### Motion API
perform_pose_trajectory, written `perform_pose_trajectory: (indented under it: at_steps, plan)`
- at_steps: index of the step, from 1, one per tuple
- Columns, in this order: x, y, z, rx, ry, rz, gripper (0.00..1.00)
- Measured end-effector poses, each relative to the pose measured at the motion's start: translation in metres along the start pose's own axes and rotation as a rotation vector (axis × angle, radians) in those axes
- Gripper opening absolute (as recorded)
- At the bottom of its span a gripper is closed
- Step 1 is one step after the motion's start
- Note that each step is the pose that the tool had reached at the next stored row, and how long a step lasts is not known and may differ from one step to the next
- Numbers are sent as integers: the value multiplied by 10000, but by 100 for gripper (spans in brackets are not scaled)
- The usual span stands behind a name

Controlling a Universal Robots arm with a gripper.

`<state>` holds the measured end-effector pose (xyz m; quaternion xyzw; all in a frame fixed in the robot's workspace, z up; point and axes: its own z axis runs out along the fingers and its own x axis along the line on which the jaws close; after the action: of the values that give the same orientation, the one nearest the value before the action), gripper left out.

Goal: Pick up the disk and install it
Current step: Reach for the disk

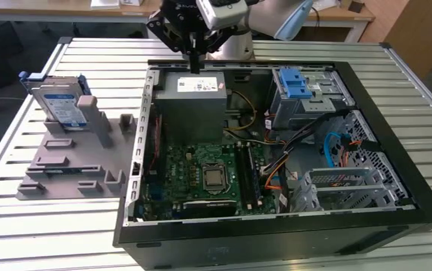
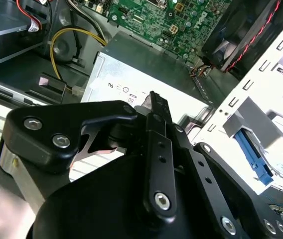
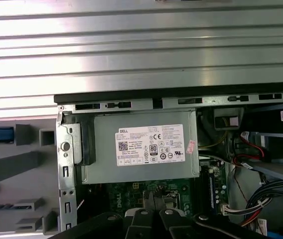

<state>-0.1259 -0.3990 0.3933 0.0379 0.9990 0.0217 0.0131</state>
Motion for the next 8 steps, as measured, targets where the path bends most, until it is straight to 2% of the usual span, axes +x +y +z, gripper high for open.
perform_pose_trajectory:
  at_steps: [8]
  plan:
    - [60, -4, 0, 0, 0, 0, 11]
